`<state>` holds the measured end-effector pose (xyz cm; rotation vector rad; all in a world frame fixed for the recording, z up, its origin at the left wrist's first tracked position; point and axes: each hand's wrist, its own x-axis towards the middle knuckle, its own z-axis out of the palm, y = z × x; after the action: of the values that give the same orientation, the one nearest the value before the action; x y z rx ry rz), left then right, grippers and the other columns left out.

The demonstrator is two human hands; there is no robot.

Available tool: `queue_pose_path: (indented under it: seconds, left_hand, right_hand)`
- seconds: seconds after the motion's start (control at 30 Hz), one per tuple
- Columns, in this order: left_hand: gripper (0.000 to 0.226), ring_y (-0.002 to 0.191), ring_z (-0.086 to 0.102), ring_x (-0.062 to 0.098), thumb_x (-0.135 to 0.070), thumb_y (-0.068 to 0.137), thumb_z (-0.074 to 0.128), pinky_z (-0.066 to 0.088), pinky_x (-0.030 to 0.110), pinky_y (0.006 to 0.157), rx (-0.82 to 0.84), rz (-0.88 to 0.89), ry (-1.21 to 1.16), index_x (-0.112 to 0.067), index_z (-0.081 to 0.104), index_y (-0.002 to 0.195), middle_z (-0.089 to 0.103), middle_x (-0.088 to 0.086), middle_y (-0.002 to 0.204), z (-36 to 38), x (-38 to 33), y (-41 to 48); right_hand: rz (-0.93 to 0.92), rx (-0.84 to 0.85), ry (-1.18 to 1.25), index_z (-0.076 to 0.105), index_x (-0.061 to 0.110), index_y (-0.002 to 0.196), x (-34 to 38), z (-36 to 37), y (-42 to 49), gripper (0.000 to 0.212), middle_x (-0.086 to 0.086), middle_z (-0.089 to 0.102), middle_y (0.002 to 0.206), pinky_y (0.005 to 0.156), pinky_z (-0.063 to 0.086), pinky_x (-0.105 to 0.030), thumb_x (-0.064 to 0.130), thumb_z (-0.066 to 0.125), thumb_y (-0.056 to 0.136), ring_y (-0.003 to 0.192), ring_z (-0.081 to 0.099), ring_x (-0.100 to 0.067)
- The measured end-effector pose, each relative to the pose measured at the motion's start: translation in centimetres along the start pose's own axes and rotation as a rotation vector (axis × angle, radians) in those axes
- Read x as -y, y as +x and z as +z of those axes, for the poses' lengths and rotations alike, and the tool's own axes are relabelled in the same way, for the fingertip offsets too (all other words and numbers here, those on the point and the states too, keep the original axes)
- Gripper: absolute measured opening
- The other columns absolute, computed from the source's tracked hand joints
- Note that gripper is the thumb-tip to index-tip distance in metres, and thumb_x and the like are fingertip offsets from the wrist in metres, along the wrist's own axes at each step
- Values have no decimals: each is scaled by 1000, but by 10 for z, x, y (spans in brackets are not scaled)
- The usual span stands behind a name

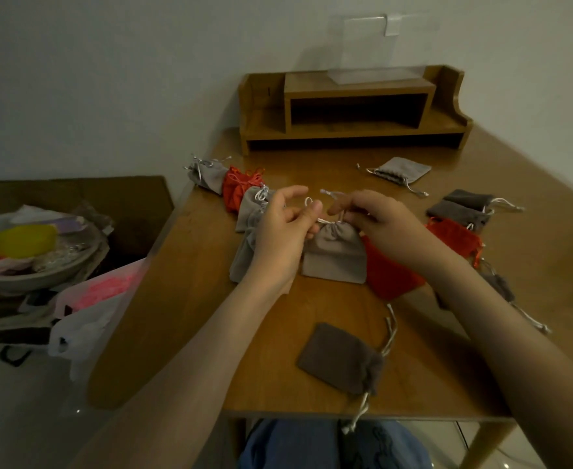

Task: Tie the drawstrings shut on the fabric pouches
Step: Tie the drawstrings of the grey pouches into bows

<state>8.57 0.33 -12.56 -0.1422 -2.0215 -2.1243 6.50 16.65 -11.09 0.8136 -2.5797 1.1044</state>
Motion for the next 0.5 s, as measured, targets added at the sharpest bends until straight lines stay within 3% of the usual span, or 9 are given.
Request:
queue_pose_path:
  seconds: [0.07, 0.17, 0.27, 0.33, 0.4, 0.5]
  left_hand:
    - [16, 65, 59, -1, -20, 93, 59, 47, 16, 64, 19, -25, -3, -21, 54, 108, 65, -4, 79, 1, -1, -1]
    - [7, 63, 58, -2, -18, 93, 59, 46, 14, 62, 50, -29, 17, -22, 55, 98, 67, -6, 79, 3, -1, -1]
    - [7, 64, 57, 0, -19, 92, 60, 47, 16, 63, 58, -21, 41, -21, 57, 98, 68, -6, 80, 2, -1, -1]
    - [8, 63, 56, 0, -18, 92, 60, 47, 15, 62, 44, -27, 23, -19, 57, 100, 67, -4, 80, 1, -1, -1]
    - [11, 64, 56, 0, -19, 93, 60, 46, 14, 61, 28, -40, 19, -18, 58, 103, 66, -3, 81, 1, -1, -1]
    - [12, 66, 57, 1, -22, 92, 60, 46, 15, 62, 26, -44, 43, -19, 59, 104, 65, -3, 82, 1, 0, -2]
  right_hand:
    - [-16, 50, -110, 66, 12, 113, -3, 0, 0, 29, -1, 54, 99, 73, 34, -1, -2, 51, 93, 81, 49, 2]
    - [-12, 125, -203, 68, 13, 112, -4, 0, 0, 24, -1, 45, 97, 74, 32, -3, 5, 56, 92, 82, 43, -7]
    - [45, 143, -224, 69, 11, 103, -7, 1, 0, 17, -2, 39, 100, 85, 33, -21, 19, 60, 91, 97, 37, -14]
    - [89, 137, -250, 66, 11, 97, -7, 0, 0, 19, -3, 38, 104, 90, 31, -27, 28, 57, 92, 101, 35, -15]
    - [145, 126, -192, 62, 9, 93, -4, -1, 1, 23, -5, 39, 104, 90, 32, -27, 30, 52, 95, 98, 38, -14]
    - [254, 67, 125, 58, 5, 88, 4, -4, -1, 29, -5, 46, 89, 75, 35, -27, 27, 44, 100, 77, 44, -9]
